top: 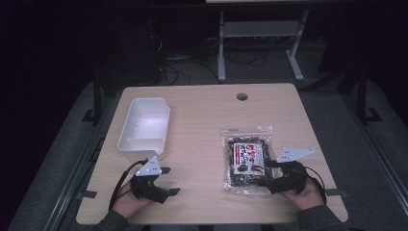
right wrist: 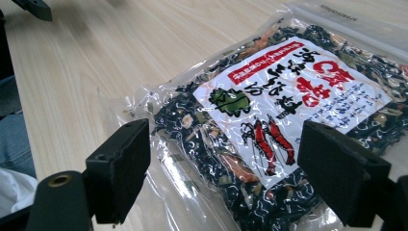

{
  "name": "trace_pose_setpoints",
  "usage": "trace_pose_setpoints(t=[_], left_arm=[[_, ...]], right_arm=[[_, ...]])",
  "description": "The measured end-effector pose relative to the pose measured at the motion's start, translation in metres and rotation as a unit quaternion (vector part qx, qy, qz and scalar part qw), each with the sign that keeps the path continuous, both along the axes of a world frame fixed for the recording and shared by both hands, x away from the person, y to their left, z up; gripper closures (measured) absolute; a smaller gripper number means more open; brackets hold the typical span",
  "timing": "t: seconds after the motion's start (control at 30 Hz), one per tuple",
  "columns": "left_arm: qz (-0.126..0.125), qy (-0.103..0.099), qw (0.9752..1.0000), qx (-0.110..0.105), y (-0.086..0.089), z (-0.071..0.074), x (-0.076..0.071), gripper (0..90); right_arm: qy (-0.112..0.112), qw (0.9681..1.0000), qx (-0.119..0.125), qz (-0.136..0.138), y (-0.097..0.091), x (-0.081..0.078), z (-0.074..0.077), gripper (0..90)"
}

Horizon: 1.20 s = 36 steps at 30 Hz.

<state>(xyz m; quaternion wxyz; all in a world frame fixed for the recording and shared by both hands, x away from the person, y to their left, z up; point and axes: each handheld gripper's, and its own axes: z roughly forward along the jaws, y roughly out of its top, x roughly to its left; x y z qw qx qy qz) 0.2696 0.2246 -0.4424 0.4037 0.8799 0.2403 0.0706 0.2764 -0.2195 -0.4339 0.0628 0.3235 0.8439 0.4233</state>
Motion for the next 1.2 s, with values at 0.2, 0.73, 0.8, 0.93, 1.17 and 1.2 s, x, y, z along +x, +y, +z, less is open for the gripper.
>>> trace_pose_setpoints(t=[0.2, 0.73, 0.8, 0.93, 1.17, 1.2], left_arm=[[-0.003, -0.002, 1.0, 0.003, -0.002, 0.001, 0.0, 17.7], [-0.008, -0.006, 0.9999, 0.006, -0.006, 0.002, 0.0, 18.8], [-0.008, -0.005, 0.9999, 0.005, -0.006, 0.002, 0.0, 18.9], [-0.014, -0.01, 0.9998, 0.008, -0.007, 0.002, -0.001, 19.0], [-0.021, -0.014, 0.9996, 0.01, -0.009, 0.003, -0.002, 19.2], [-0.022, -0.014, 0.9996, 0.01, -0.009, 0.003, -0.002, 19.1]], right_arm=[[0.009, 0.9999, 0.003, -0.007, -0.008, 0.009, -0.001, 17.6], [0.032, 0.9989, -0.007, -0.035, -0.029, 0.061, 0.026, 17.5], [0.029, 0.9987, -0.009, -0.04, -0.034, 0.066, 0.03, 17.7], [0.03, 0.9983, -0.016, -0.047, -0.041, 0.075, 0.039, 18.3], [0.04, 0.9972, -0.026, -0.058, -0.049, 0.093, 0.05, 18.8], [0.04, 0.9971, -0.025, -0.06, -0.049, 0.095, 0.052, 18.9]])
